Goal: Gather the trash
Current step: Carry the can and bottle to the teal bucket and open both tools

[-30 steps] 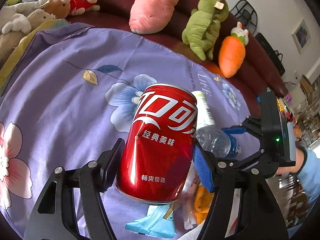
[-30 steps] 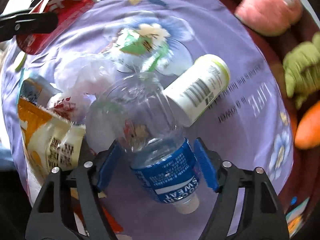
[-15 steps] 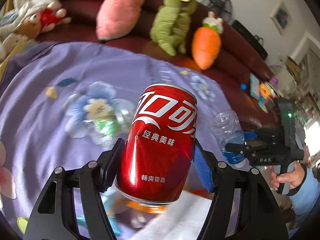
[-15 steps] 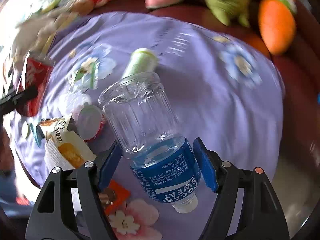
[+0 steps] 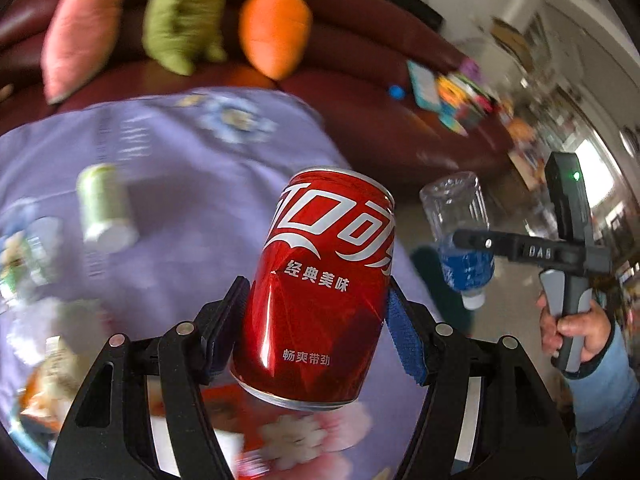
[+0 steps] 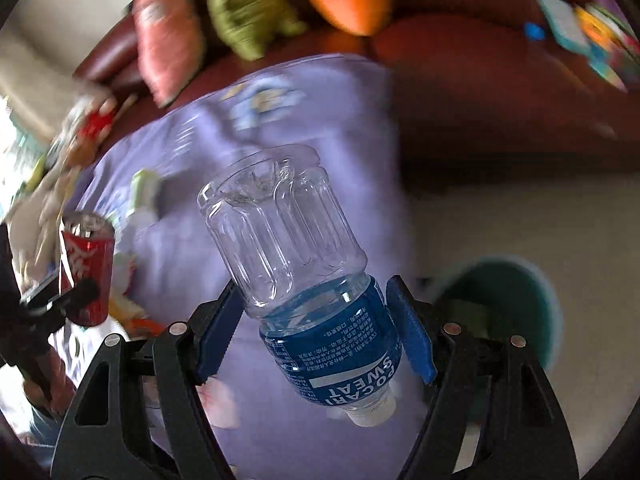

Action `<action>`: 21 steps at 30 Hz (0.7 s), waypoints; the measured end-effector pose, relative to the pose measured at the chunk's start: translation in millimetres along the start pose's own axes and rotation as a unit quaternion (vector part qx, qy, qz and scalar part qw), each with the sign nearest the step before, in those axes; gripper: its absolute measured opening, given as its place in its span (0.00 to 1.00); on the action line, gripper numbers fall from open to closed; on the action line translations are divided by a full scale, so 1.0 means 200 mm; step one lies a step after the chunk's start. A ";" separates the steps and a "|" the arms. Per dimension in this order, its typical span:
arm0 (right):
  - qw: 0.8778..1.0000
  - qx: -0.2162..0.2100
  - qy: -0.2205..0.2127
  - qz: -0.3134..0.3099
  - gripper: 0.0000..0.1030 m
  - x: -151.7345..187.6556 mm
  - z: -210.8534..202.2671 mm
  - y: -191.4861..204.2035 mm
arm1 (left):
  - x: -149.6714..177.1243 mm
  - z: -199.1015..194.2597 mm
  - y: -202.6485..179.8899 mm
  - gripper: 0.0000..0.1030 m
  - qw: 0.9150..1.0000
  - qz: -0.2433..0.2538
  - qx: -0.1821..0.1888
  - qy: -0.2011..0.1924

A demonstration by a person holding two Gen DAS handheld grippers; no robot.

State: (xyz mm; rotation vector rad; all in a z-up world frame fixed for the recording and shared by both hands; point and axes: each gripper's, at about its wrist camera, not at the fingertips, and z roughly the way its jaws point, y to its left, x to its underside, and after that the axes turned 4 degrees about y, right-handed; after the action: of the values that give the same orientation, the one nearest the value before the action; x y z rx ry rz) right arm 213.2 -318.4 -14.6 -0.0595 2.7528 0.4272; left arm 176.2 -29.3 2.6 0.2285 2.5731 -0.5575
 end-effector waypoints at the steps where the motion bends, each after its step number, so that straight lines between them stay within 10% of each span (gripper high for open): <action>1: 1.000 0.007 -0.005 0.020 0.67 0.02 -0.02 -0.11 | -0.01 0.06 -0.07 0.66 1.000 0.011 0.005 0.009; 11: 0.988 0.029 0.018 0.152 0.67 0.27 0.08 -0.82 | -0.09 0.52 -0.60 0.66 0.993 0.088 0.023 0.075; 21: 0.982 0.002 0.020 0.189 0.64 0.39 0.20 -1.04 | -0.06 0.81 -0.87 0.66 0.984 0.126 0.025 0.120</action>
State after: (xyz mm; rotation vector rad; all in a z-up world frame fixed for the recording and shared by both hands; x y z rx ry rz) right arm 173.6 -503.2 -137.2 0.4685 2.8039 0.5208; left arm 210.6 -256.6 -59.3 0.6667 2.7039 -0.5273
